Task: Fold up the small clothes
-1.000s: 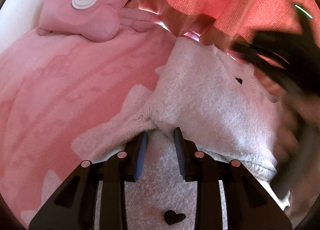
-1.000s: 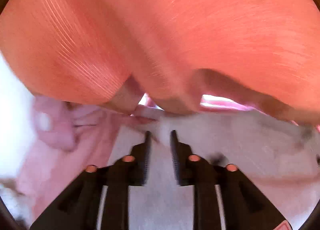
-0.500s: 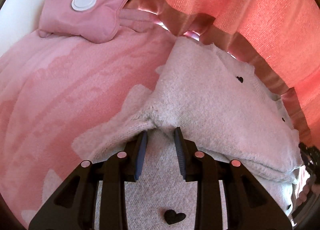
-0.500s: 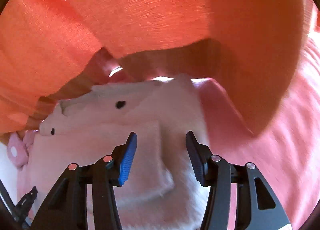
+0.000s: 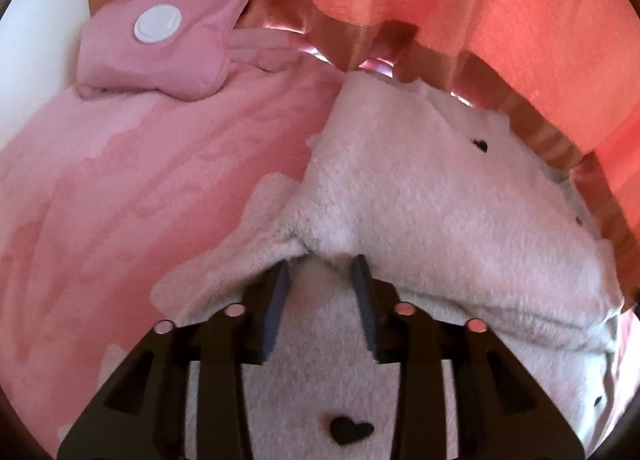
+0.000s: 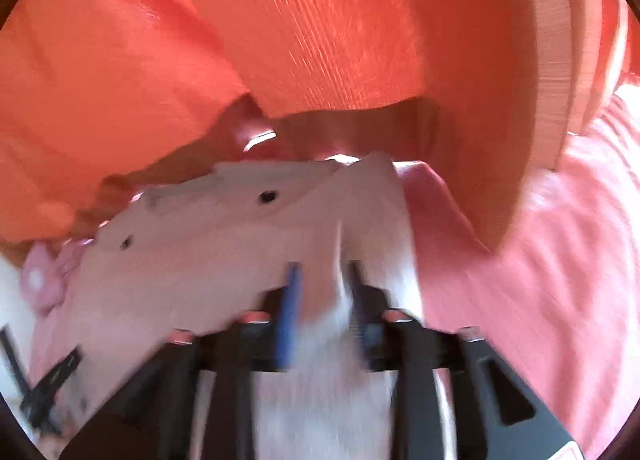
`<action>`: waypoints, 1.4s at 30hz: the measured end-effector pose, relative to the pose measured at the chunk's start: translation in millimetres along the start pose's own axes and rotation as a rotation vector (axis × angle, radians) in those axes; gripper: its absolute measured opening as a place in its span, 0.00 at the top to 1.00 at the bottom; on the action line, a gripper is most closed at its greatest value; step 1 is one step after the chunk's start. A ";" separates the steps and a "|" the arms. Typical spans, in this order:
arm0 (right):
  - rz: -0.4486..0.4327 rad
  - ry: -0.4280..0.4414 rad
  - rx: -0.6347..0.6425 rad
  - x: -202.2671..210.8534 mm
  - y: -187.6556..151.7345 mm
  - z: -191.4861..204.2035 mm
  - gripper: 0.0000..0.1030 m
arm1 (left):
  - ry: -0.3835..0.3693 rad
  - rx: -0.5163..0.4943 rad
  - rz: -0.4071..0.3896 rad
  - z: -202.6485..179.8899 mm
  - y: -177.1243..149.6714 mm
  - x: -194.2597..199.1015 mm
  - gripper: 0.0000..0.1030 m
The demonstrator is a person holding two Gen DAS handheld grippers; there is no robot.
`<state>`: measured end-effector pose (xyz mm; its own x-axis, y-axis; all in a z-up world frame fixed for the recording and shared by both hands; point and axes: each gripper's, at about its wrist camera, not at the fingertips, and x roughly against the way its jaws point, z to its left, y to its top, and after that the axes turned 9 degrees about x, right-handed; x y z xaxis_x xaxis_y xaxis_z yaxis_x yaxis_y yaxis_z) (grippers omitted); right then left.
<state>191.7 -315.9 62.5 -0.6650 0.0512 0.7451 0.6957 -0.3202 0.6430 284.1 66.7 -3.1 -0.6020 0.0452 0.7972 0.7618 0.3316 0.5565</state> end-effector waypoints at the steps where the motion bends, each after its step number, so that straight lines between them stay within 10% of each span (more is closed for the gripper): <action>1: 0.006 -0.001 -0.003 24.9 -19.6 -5.3 0.39 | 0.010 -0.020 0.008 -3.9 -2.7 3.4 0.51; 11: 0.351 0.095 -0.169 116.3 -185.0 -55.5 0.37 | -0.063 -0.049 0.118 41.0 -70.1 82.3 0.19; 17: 0.366 0.136 -0.177 119.2 -198.3 -56.2 0.37 | -0.020 0.087 0.193 120.0 -117.2 114.7 0.16; 24: 0.389 0.233 -0.233 97.2 -197.6 -46.7 0.36 | -0.162 0.231 0.246 145.4 -135.1 132.0 0.15; 27: 0.377 0.220 -0.213 96.0 -195.1 -42.6 0.69 | -0.158 0.183 0.269 134.0 -138.6 134.8 0.43; 28: 0.371 0.210 -0.205 97.0 -194.5 -41.1 0.91 | -0.165 0.168 0.283 129.6 -139.3 135.7 0.65; 29: 0.345 0.204 -0.202 103.2 -194.1 -40.6 0.92 | -0.184 0.164 0.299 128.6 -140.3 137.1 0.93; 42: 0.095 0.198 -0.122 251.9 -240.5 -58.6 0.97 | -0.356 0.068 0.211 163.7 -153.5 261.2 0.94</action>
<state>-159.1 -281.5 85.2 -0.6465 -0.1676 0.7443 0.7280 -0.4274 0.5361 -29.3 181.8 81.4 -0.4889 0.4372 0.7549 0.8668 0.3411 0.3638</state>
